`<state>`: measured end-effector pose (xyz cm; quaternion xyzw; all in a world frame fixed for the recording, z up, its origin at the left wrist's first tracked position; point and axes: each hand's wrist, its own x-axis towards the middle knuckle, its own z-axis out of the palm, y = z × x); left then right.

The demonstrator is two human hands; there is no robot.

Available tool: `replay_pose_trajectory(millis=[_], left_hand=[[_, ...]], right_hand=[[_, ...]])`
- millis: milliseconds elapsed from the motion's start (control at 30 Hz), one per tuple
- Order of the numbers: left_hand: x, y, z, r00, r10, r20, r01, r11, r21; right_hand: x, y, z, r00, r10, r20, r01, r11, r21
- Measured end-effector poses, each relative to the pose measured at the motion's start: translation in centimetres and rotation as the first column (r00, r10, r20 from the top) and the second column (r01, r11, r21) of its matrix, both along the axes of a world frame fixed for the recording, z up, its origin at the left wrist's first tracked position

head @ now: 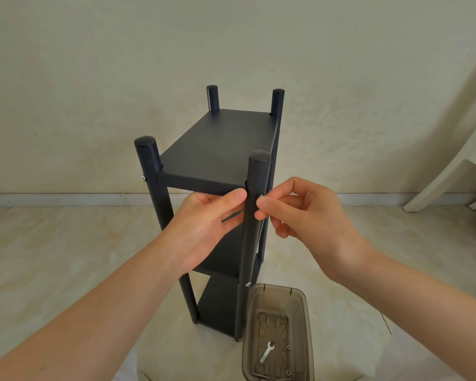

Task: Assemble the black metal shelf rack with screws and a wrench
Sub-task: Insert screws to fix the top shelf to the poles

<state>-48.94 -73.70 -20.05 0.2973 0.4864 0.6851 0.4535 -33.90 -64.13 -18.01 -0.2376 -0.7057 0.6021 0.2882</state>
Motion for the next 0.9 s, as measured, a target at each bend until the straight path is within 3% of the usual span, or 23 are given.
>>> replay_pose_trajectory(millis=[167,300,433,567,900], left_hand=[[0.1,0.0,0.0,1.0,-0.012,0.029,0.011,1.0,0.021],[0.0,0.1,0.0,0.999,-0.002,0.038,0.001,1.0,0.01],[0.0,0.1,-0.1,0.999,-0.004,0.041,0.003,1.0,0.01],[0.1,0.1,-0.1,0.999,-0.016,0.036,0.015,1.0,0.026],[0.5,-0.2,0.5,0.998,0.056,-0.001,-0.056,0.998,-0.005]], right_hand=[[-0.1,1.0,0.1,0.999,-0.011,0.051,0.013,1.0,-0.023],[-0.5,1.7,0.4,0.994,-0.008,0.112,0.002,0.998,0.059],[-0.4,2.5,1.3,0.98,0.122,0.157,-0.152,0.967,0.202],[-0.5,3.1,1.8,0.947,0.251,0.2,-0.285,0.945,0.159],[-1.3,2.8,1.3,0.979,0.176,0.103,-0.186,0.978,0.098]])
